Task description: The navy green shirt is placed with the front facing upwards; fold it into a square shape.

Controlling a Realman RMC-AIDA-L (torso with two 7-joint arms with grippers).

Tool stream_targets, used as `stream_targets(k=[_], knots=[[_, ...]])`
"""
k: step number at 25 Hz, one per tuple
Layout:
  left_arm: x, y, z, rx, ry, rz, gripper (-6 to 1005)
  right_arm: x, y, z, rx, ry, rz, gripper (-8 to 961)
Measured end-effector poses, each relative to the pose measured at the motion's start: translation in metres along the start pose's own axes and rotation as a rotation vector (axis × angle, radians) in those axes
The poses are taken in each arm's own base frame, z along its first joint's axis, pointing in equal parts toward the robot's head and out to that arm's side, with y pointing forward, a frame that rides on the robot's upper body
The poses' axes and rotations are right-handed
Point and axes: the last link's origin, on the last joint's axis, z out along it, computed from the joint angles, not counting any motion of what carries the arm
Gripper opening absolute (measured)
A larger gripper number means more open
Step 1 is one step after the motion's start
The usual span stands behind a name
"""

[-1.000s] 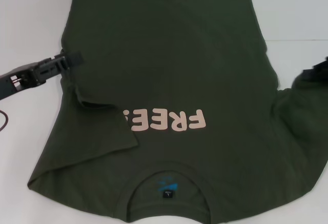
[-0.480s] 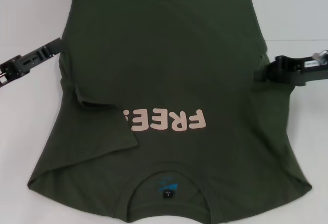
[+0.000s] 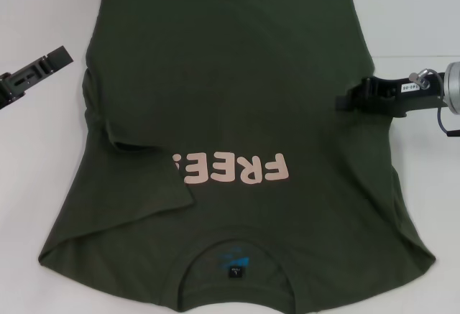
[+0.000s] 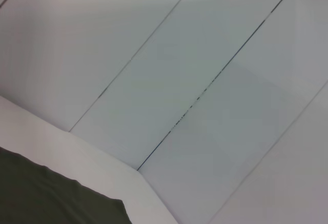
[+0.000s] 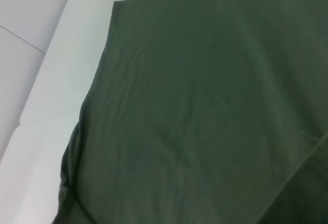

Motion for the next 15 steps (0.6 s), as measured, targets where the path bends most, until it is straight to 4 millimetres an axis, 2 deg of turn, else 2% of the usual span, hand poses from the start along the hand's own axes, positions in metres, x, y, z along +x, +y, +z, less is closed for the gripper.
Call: stream_targets(k=[3, 10, 15], knots=[[0.0, -0.002, 0.0, 0.01, 0.003, -0.003, 672, -0.001, 0.003, -0.001, -0.025, -0.006, 0.006, 56], [0.001, -0.004, -0.002, 0.023, 0.012, -0.013, 662, 0.003, 0.013, -0.011, -0.156, -0.001, 0.011, 200], [0.002, -0.007, -0.007, 0.035, -0.015, -0.059, 655, 0.006, -0.004, -0.031, -0.153, -0.023, 0.013, 323]])
